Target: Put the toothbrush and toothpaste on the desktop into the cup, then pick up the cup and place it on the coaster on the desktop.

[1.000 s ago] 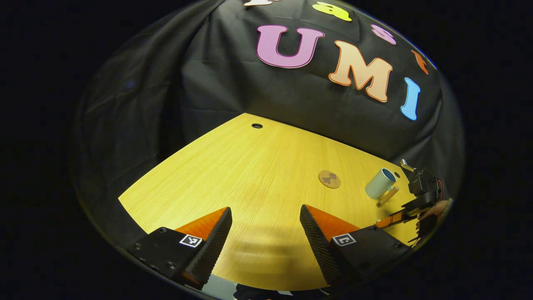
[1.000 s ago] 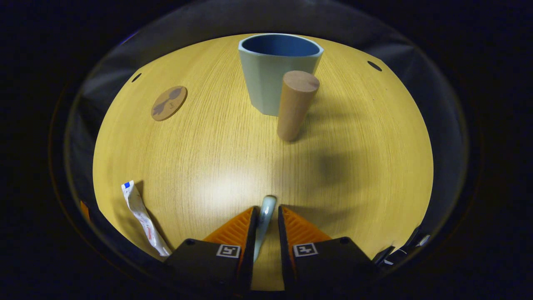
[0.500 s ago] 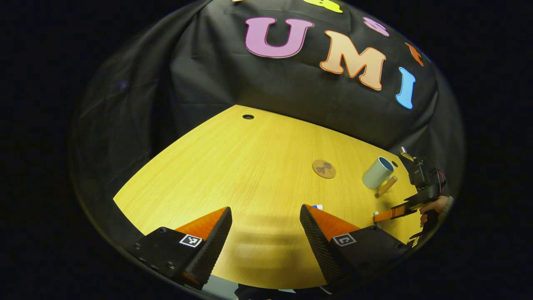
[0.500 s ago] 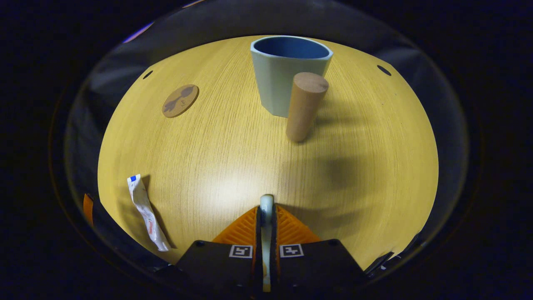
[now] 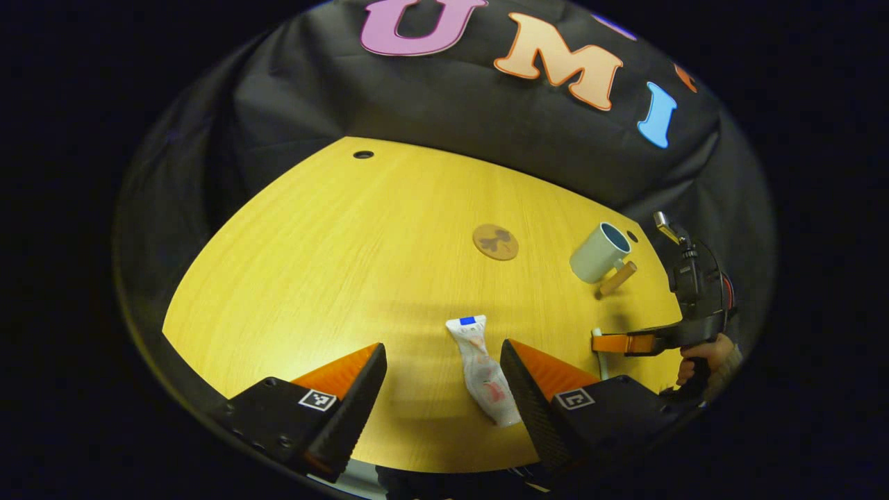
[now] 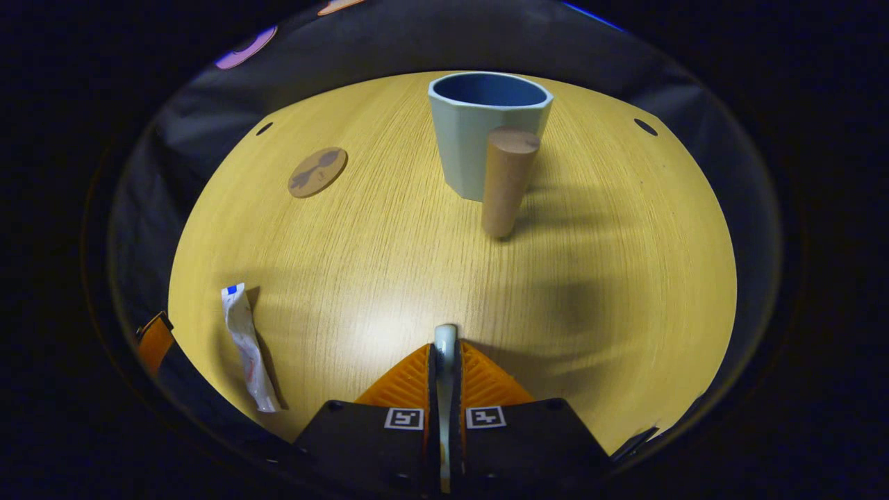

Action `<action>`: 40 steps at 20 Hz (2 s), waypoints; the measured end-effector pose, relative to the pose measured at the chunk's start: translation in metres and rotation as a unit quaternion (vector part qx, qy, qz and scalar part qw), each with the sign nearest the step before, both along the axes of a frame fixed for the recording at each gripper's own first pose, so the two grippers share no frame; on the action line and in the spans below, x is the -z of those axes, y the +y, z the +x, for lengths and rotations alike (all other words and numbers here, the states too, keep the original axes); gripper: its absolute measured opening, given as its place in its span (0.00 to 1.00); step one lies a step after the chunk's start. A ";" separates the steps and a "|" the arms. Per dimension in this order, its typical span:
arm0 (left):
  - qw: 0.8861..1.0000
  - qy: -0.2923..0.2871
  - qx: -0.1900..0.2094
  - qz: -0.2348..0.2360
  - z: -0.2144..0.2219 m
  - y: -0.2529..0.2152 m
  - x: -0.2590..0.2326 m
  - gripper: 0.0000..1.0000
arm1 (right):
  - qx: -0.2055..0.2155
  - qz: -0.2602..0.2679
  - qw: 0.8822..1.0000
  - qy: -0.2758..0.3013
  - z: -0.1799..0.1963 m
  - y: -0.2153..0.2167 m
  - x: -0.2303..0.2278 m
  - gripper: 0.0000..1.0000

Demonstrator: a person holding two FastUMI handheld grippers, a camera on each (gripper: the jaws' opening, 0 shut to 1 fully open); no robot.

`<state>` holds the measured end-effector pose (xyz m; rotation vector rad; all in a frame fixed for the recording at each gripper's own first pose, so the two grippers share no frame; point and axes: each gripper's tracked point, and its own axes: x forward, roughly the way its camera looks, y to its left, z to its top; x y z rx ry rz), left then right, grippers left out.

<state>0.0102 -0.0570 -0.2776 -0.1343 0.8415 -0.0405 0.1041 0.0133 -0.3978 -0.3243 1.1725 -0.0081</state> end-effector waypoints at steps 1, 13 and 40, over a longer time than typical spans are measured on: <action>1.000 0.009 0.008 0.002 0.002 -0.007 0.002 0.97 | 0.004 0.009 1.000 -0.006 -0.001 0.000 -0.001 0.07; 0.988 0.153 -0.014 0.019 0.014 -0.026 0.045 0.90 | 0.021 0.086 0.992 -0.093 0.001 0.004 -0.047 0.06; 0.966 0.257 -0.008 0.030 0.022 -0.030 0.091 0.19 | -0.029 0.137 0.955 -0.261 0.053 0.003 -0.170 0.06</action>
